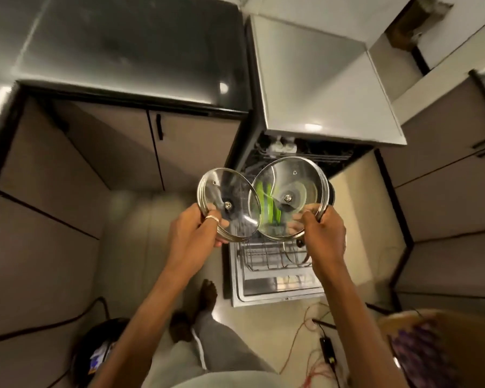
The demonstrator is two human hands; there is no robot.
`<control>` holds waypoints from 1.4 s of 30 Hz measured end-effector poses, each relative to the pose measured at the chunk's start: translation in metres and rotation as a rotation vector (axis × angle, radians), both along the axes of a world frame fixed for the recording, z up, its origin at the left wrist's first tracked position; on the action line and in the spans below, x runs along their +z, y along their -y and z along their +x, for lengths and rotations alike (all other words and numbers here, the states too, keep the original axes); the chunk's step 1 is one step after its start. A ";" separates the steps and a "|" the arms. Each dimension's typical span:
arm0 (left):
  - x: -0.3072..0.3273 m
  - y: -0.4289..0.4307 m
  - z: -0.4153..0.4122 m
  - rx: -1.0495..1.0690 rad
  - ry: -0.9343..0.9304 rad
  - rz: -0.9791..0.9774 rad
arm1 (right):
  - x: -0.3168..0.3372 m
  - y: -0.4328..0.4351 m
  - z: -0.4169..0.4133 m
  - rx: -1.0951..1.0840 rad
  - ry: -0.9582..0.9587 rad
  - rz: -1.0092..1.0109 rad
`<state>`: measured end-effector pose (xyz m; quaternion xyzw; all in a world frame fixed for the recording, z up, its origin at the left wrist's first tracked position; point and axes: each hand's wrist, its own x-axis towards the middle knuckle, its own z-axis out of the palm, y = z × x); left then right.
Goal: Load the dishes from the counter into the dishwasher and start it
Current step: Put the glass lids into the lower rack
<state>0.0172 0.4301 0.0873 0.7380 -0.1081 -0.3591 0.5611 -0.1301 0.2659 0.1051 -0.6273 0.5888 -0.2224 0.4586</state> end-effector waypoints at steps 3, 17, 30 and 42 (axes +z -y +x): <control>-0.006 -0.007 -0.022 0.000 -0.015 0.033 | -0.002 -0.009 -0.024 0.002 0.010 -0.004; -0.086 0.046 -0.104 0.026 -0.079 0.223 | -0.081 0.092 -0.148 0.233 -0.531 -0.318; -0.338 0.186 -0.176 0.192 -0.220 0.437 | -0.386 0.218 -0.154 0.540 -0.687 -0.225; -0.424 0.220 -0.187 0.145 -0.185 0.461 | -0.492 0.240 -0.126 0.519 -0.763 -0.122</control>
